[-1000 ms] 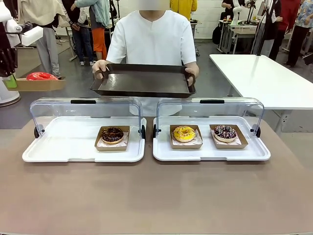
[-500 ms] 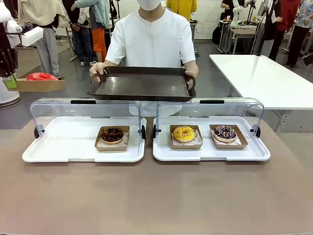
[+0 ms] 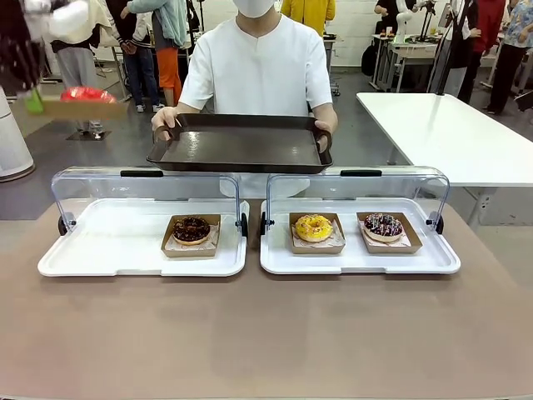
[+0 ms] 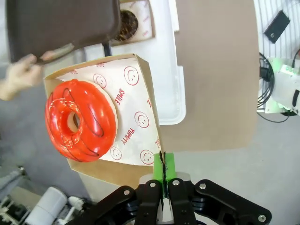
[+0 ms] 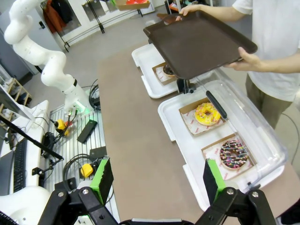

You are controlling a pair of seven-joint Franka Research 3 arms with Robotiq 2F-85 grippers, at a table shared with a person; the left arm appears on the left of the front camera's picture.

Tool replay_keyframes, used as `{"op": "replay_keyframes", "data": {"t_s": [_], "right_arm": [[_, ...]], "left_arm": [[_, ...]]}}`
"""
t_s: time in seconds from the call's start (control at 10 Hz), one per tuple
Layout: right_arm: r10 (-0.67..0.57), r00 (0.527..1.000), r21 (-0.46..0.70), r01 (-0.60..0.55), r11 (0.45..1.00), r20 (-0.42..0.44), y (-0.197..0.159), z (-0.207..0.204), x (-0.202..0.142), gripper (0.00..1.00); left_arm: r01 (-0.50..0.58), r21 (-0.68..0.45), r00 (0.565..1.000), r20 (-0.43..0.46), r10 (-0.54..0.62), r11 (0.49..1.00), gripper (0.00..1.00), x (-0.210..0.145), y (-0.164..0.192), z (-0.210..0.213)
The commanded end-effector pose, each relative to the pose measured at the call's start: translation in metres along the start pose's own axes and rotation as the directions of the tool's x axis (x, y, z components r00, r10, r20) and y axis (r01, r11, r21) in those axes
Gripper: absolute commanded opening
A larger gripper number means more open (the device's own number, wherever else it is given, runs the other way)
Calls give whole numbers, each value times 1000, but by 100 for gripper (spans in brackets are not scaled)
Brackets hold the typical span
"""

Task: Provide the desired donut to the person.
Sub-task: Place the picked Paper togo box onto the Handle tray extended by the person.

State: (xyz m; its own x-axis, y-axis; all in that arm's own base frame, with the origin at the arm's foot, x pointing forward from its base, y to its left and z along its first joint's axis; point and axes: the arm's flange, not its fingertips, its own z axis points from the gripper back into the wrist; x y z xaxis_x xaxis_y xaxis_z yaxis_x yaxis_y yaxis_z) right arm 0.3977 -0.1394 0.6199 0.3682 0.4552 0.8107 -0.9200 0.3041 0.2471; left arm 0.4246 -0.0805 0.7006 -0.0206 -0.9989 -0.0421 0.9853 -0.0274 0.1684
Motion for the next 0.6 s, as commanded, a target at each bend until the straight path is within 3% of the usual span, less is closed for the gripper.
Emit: {"op": "replay_keyframes", "data": {"t_s": [0.0,0.2,0.5], "right_arm": [[4,1000,5,-4,1000,5,1,0,0,100],[4,1000,5,-4,1000,5,1,0,0,100],[4,1000,5,-4,1000,5,1,0,0,100]], "left_arm": [[44,56,997,-67,-40,997,1,38,10,41],[129,58,990,-60,-126,990,1,89,14,46],[204,33,979,-3,-204,978,1,152,46,6]]}}
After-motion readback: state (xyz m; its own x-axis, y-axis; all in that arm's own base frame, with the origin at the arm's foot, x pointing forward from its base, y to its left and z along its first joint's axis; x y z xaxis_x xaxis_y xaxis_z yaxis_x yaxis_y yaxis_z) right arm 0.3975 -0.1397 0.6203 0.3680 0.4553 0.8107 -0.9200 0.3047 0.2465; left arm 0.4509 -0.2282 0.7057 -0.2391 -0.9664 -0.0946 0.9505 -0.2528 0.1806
